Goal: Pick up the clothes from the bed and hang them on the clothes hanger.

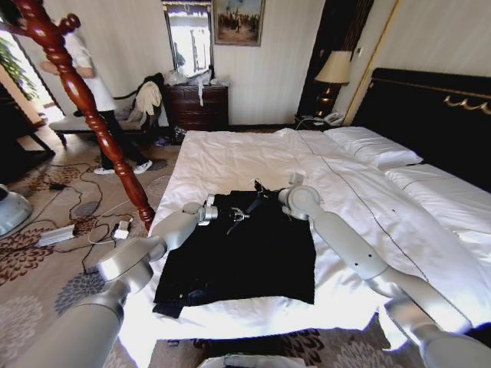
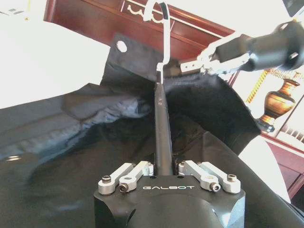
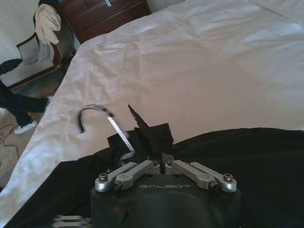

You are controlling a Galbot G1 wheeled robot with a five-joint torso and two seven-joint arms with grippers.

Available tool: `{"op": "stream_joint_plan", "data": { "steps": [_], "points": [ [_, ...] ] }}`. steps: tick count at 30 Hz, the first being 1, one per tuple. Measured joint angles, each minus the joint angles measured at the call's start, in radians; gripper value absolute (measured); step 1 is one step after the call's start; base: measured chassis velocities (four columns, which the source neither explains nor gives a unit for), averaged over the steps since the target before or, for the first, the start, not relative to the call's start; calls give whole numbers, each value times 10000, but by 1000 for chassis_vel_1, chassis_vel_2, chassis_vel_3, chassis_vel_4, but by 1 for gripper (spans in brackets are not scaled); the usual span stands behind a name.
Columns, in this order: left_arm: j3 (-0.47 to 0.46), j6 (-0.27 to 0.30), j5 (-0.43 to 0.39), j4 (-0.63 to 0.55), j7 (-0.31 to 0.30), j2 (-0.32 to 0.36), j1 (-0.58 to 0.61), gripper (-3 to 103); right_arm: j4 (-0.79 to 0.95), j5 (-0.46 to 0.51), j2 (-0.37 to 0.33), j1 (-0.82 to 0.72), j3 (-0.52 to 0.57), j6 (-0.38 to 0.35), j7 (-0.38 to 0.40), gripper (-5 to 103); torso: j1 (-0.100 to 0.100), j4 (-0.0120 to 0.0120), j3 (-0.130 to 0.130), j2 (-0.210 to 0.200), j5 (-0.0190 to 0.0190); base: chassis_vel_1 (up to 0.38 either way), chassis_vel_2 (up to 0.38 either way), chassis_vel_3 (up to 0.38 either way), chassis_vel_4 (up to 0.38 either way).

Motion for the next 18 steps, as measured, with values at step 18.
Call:
{"op": "stream_joint_plan", "data": {
  "steps": [18],
  "points": [
    [-140,-76,-244,-61,-142,604,-72,16,300,574,4,572,122,3,70,0,0,4,1,0,-1,0,0,0,0]
  ]
}}
